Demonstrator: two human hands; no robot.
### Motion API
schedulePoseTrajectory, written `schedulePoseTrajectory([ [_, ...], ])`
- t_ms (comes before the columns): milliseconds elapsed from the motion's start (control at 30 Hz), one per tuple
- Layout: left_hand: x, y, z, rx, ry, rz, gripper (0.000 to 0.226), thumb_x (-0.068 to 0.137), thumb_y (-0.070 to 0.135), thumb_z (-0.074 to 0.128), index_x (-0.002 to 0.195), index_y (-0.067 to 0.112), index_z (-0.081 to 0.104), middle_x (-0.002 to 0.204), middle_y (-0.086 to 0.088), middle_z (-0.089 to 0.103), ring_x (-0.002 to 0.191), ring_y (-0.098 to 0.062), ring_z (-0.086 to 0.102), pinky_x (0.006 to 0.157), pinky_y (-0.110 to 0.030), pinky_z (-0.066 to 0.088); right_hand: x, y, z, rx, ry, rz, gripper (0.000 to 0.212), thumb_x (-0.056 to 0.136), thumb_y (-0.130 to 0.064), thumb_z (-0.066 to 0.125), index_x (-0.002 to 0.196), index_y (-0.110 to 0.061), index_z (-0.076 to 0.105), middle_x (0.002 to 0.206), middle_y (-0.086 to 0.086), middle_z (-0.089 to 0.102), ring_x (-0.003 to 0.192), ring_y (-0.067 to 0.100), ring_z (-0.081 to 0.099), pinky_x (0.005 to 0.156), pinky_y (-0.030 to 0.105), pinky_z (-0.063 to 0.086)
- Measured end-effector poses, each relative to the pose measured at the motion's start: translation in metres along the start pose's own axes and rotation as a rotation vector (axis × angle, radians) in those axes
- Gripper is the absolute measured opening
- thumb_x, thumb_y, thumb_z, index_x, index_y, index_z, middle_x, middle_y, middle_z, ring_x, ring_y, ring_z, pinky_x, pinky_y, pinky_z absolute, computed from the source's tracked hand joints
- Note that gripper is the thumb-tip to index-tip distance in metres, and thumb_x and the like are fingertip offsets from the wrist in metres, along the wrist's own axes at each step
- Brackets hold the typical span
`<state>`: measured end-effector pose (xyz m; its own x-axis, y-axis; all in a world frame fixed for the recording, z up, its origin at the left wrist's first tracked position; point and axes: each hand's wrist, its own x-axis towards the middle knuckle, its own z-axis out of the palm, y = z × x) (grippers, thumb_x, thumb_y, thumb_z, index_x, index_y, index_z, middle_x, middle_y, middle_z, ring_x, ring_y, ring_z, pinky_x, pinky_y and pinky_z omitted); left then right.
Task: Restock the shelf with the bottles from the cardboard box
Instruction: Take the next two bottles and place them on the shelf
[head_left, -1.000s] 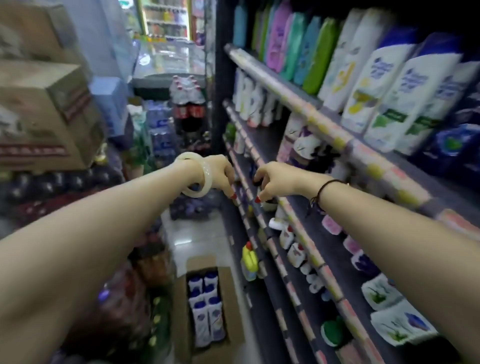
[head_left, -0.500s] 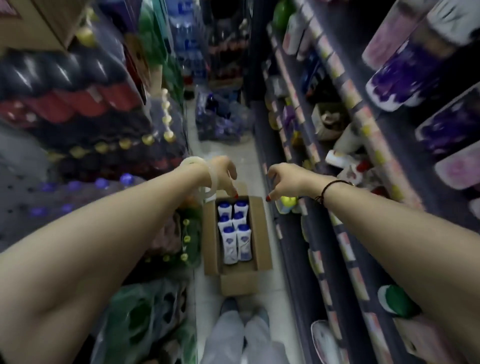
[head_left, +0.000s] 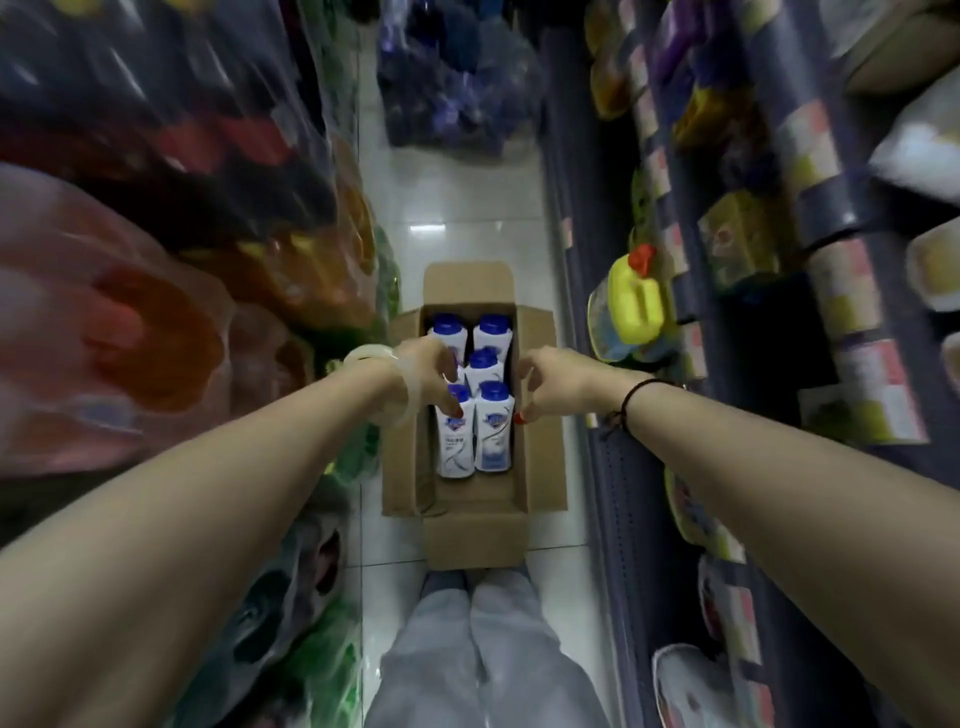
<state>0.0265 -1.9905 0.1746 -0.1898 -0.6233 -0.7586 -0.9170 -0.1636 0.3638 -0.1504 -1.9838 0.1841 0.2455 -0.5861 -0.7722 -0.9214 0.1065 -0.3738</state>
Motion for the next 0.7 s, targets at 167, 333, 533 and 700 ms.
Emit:
schedulePoseTrajectory([
  [167,0.082,-0.031,0.048,-0.046,-0.045,-0.023,0.055,0.068,0.025,0.08,0.118,0.012,0.06,0.116,-0.004,0.062,0.104,-0.022,0.06,0.091,-0.036,0.052,0.09,0.035,0.042,-0.033,-0.012,-0.008,0.062,0.075,-0.024,0.075,0.129,-0.01,0.048,0.131,0.007,0.055,0.114,0.024,0.055,0.079,0.028,0.045],
  [333,0.153,-0.061,0.081,-0.059,-0.057,-0.054,0.055,0.07,0.024,0.078,0.12,0.013,0.058,0.121,-0.005,0.06,0.108,-0.022,0.058,0.093,-0.038,0.051,0.162,0.061,0.076,-0.053,-0.017,-0.007,0.065,0.076,-0.023,0.074,0.133,-0.011,0.044,0.132,0.007,0.053,0.115,0.023,0.054,0.087,0.029,0.047],
  [533,0.221,-0.082,0.104,-0.069,-0.082,-0.098,0.061,0.068,0.028,0.079,0.122,0.014,0.056,0.12,-0.006,0.061,0.108,-0.024,0.058,0.093,-0.04,0.05,0.225,0.078,0.1,-0.076,-0.041,0.007,0.072,0.075,-0.021,0.075,0.137,-0.013,0.038,0.137,0.007,0.048,0.122,0.024,0.05,0.093,0.033,0.047],
  [700,0.258,-0.091,0.12,-0.04,-0.1,-0.156,0.073,0.067,0.027,0.079,0.131,0.015,0.046,0.128,-0.01,0.055,0.114,-0.029,0.055,0.095,-0.043,0.049,0.257,0.082,0.109,-0.104,-0.093,0.039,0.073,0.079,-0.022,0.072,0.139,-0.011,0.033,0.138,0.009,0.047,0.122,0.026,0.05,0.094,0.035,0.049],
])
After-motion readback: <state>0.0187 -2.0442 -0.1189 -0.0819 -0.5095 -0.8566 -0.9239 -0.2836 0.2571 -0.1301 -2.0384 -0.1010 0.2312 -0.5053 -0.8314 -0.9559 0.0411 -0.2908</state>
